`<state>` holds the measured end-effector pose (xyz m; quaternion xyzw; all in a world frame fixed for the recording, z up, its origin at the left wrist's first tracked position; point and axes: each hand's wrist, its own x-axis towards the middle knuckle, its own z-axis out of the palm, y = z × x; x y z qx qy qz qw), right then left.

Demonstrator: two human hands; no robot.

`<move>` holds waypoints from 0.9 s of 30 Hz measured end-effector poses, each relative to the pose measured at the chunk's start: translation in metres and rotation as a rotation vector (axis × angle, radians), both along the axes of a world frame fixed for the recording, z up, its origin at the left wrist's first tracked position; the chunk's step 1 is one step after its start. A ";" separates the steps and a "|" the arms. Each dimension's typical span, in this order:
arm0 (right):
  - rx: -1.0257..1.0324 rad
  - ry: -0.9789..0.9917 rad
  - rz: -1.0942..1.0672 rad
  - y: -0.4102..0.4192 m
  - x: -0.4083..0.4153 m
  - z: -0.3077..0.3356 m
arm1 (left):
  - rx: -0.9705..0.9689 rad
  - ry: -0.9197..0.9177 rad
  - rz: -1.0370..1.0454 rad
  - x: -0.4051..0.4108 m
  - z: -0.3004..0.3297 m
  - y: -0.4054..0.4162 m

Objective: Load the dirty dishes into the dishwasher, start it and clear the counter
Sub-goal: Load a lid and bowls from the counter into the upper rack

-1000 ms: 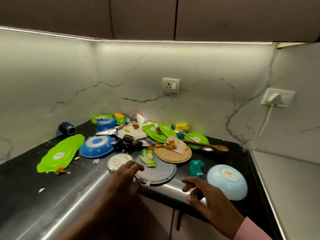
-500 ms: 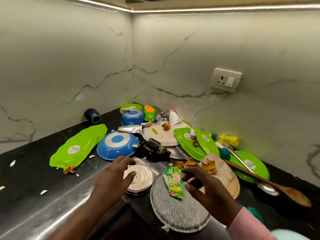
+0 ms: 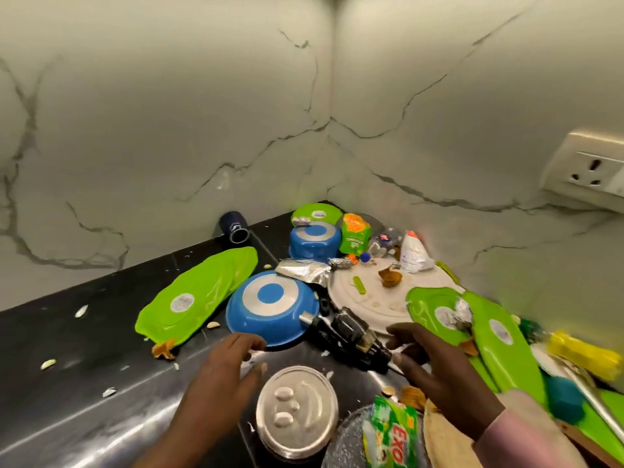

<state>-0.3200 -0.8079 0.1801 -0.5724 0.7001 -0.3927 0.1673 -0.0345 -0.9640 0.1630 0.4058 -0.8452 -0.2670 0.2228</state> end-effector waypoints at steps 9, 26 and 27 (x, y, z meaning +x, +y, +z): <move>-0.019 -0.064 0.101 -0.047 0.044 0.007 | -0.055 -0.012 0.106 0.055 0.021 -0.032; 0.018 -0.055 -0.030 -0.094 0.019 -0.015 | -0.033 0.041 0.468 -0.036 -0.006 -0.260; 0.024 -0.060 -0.030 -0.100 0.013 -0.018 | -0.028 0.031 0.486 -0.047 -0.011 -0.274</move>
